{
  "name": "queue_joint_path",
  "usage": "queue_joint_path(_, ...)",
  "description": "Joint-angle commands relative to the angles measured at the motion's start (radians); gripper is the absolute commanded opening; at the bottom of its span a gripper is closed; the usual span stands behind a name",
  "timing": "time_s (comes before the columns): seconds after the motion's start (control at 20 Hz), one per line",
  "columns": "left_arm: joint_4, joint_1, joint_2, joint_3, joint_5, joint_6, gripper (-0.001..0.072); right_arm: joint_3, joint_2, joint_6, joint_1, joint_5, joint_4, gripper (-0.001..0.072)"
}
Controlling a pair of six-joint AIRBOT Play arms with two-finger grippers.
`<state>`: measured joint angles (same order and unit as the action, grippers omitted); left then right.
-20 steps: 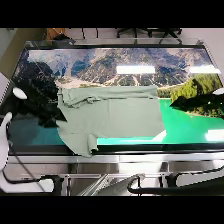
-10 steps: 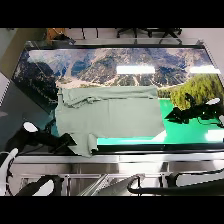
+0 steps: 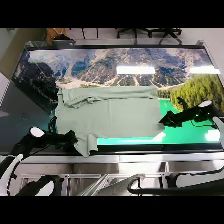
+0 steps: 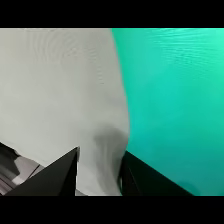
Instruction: Fold the shirts.
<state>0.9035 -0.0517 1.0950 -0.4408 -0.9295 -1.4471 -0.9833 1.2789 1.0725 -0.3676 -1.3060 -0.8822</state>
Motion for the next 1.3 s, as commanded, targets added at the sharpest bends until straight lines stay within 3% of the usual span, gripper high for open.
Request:
queue_joint_path(0.0, -0.036, 0.01, -0.004, -0.056, -0.037, 0.027, 0.0019, 0.005, 0.003, -0.002, 0.06, -0.046, -0.003, 0.0324)
queue_joint_path(0.15, -0.005, 0.011, -0.004, -0.163, -0.132, 0.033, 0.0018, 0.005, -0.014, -0.002, 0.065, -0.099, 0.013, 0.0305)
queue_joint_path(0.2, 0.022, 0.011, -0.006, -0.192, -0.176, 0.032, 0.0018, 0.005, -0.024, -0.002, 0.061, -0.111, 0.01, 0.0159)
queue_joint_path(0.25, 0.052, 0.011, -0.019, -0.214, -0.219, 0.029, 0.0017, 0.005, -0.034, -0.002, 0.055, -0.13, 0.01, 0.0083)
queue_joint_path(0.3, 0.085, 0.01, -0.042, -0.226, -0.25, 0.018, 0.0017, 0.005, -0.042, -0.001, 0.049, -0.149, 0.007, 0.0082)
queue_joint_path(0.35, 0.131, 0.01, -0.078, -0.233, -0.274, -0.005, 0.0017, 0.005, -0.051, 0.002, 0.043, -0.164, 0.0, 0.0013)
queue_joint_path(0.6, 0.359, 0.01, -0.274, -0.235, -0.491, -0.101, 0.0016, 0.015, -0.115, 0.158, 0.043, -0.211, -0.247, 0.0018)
queue_joint_path(0.8, 0.388, 0.008, -0.377, -0.235, -0.598, -0.126, 0.0016, 0.054, -0.197, 0.246, 0.036, -0.213, -0.403, 0.0017)
queue_joint_path(0.9, 0.388, 0.008, -0.394, -0.235, -0.542, -0.124, 0.0016, 0.052, -0.229, 0.239, 0.023, -0.177, -0.355, 0.0017)
queue_joint_path(1.0, 0.378, 0.008, -0.348, -0.27, -0.446, -0.109, 0.0016, 0.046, -0.25, 0.169, 0.021, -0.086, -0.213, 0.0017)
queue_joint_path(1.25, 0.353, 0.01, -0.06, -0.546, -0.266, -0.058, 0.0017, -0.028, -0.204, -0.05, 0.022, 0.165, 0.198, 0.0018)
